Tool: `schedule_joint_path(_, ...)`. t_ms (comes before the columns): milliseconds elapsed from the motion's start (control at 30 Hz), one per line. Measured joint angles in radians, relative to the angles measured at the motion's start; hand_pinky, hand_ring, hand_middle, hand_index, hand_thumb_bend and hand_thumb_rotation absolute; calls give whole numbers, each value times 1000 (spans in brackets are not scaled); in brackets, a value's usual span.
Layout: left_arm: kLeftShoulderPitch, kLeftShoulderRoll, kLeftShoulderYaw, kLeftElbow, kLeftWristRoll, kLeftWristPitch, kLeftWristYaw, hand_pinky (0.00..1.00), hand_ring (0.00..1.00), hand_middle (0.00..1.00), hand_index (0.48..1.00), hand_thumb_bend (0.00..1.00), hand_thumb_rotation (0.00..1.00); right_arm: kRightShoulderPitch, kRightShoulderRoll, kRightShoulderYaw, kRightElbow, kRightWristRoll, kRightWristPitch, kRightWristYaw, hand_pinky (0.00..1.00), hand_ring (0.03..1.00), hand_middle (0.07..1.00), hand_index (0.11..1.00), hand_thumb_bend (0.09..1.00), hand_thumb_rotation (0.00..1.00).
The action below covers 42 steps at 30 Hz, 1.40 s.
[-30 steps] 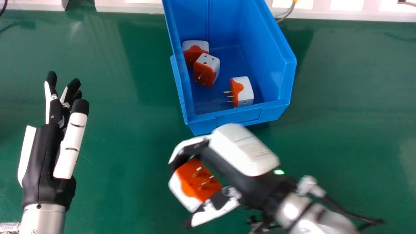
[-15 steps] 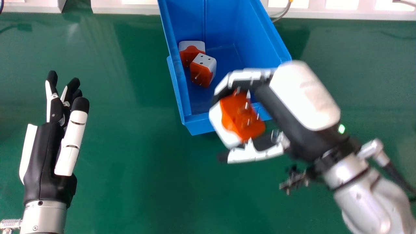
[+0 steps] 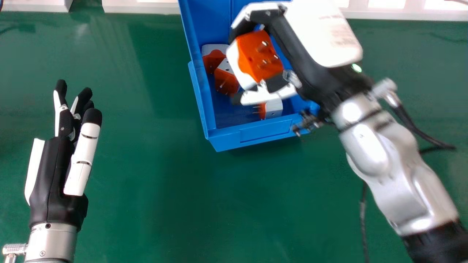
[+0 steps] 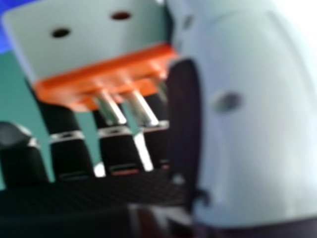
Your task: Pick all objects and put in blue box
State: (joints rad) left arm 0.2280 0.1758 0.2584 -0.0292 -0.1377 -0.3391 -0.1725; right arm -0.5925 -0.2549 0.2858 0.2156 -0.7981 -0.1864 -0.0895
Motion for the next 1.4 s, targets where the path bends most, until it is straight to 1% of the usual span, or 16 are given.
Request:
schedule_joint_path(200, 6, 0, 3, -1, -1, 1, -3, 972, 974, 973, 971, 552, 842, -222, 35, 61, 346, -40, 21, -101, 226, 329, 431, 482, 486, 141)
schedule_joint_path(333, 6, 2, 3, -2, -2, 1, -7, 978, 977, 975, 972, 559, 850, -319, 59, 109, 570, -61, 29, -169, 231, 332, 435, 481, 486, 142)
schedule_joint_path(400, 6, 2, 2, -3, -2, 2, -7, 976, 974, 973, 970, 554, 847, -354, 73, 127, 660, -61, 45, -174, 252, 360, 461, 481, 485, 144)
schedule_joint_path(600, 10, 1, 2, -20, -3, 3, -7, 976, 973, 973, 969, 533, 849, -408, 104, 165, 828, -57, 91, -176, 343, 461, 551, 488, 488, 134)
schedule_joint_path(667, 10, 1, 2, -21, -1, 3, -7, 969, 972, 973, 970, 535, 852, -423, 112, 179, 851, -57, 109, -180, 363, 460, 550, 489, 489, 137)
schedule_joint_path(700, 10, 1, 2, -21, -1, 3, -6, 970, 972, 973, 970, 536, 845, -430, 114, 188, 861, -59, 113, -179, 422, 540, 629, 492, 492, 147)
schedule_joint_path(767, 11, 0, 2, -21, -1, 3, -6, 976, 974, 974, 970, 539, 836, -450, 114, 213, 869, -64, 128, -155, 594, 750, 819, 741, 520, 317)
schedule_joint_path(800, 11, 0, 2, -21, -1, 3, -6, 972, 974, 974, 971, 548, 836, -460, 114, 230, 870, -74, 138, -138, 743, 887, 920, 882, 561, 453)
schedule_joint_path(833, 11, 0, 1, -22, -1, 3, -6, 966, 973, 974, 971, 548, 842, -469, 112, 249, 870, -84, 149, -124, 842, 942, 960, 940, 604, 532)
schedule_joint_path(867, 11, 0, 1, -22, 0, 3, -5, 966, 973, 974, 971, 545, 846, -474, 112, 268, 870, -94, 160, -116, 919, 971, 980, 970, 645, 585)
schedule_joint_path(933, 11, 0, 0, -23, 0, 3, -3, 971, 973, 974, 971, 526, 856, -476, 111, 297, 867, -114, 178, -109, 979, 993, 995, 992, 696, 620)
schedule_joint_path(1000, 11, 0, 0, -24, 1, 3, -2, 971, 973, 974, 971, 513, 856, -475, 111, 314, 863, -118, 190, -104, 995, 999, 999, 998, 708, 653)
schedule_joint_path(1100, 11, -1, -3, -30, 1, 6, 1, 961, 968, 968, 963, 500, 848, -475, 106, 329, 837, -119, 211, -101, 1000, 1000, 1000, 1000, 707, 689)
schedule_joint_path(1167, 11, -1, -6, -32, 3, 7, 2, 955, 966, 967, 961, 501, 845, -475, 103, 338, 824, -119, 221, -101, 1000, 1000, 1000, 1000, 701, 688)
schedule_joint_path(1233, 11, -1, -6, -32, 9, 9, 4, 954, 964, 964, 958, 500, 839, -474, 100, 341, 814, -119, 223, -101, 1000, 1000, 1000, 1000, 688, 689)
schedule_joint_path(1400, 8, -1, -7, -32, 11, 12, 6, 966, 967, 967, 961, 496, 836, -473, 98, 343, 795, -114, 225, -101, 1000, 1000, 1000, 1000, 648, 699)
